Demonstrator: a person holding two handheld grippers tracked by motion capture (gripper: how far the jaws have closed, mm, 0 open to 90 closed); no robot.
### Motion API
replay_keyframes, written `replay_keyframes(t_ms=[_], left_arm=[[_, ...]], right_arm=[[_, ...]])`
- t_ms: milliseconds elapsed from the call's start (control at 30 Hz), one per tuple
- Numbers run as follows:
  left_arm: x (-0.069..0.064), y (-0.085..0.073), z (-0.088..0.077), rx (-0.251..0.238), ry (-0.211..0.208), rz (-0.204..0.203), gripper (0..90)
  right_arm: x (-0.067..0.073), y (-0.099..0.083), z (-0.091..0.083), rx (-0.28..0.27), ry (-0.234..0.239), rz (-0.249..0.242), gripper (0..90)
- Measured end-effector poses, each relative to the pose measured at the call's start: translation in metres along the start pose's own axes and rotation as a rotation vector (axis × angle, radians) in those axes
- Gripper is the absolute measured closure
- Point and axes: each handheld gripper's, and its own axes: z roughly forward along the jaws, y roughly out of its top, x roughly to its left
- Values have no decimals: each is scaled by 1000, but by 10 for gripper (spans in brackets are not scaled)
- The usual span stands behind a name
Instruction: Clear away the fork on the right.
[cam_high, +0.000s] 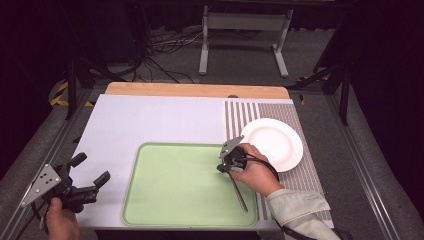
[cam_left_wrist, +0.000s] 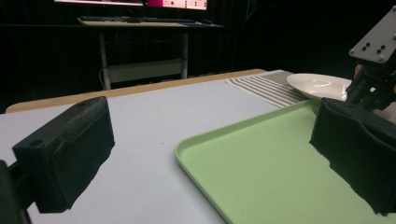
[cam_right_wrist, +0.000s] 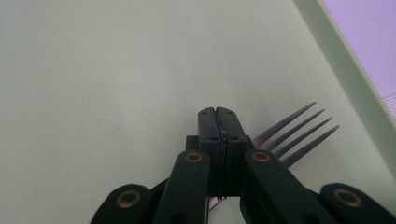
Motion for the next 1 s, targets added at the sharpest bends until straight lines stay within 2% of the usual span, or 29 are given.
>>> replay_keyframes(t_ms=[500, 667, 1000], left_arm=[[0, 1, -1, -3, 1, 1, 3], [0, 1, -1, -3, 1, 4, 3], [0, 2, -2, -7, 3, 2, 3]], right_arm=[[-2, -4, 6, 32, 5, 11, 900], [-3, -4, 4, 46, -14, 2, 900], [-10, -11, -1, 56, -38, 42, 900]])
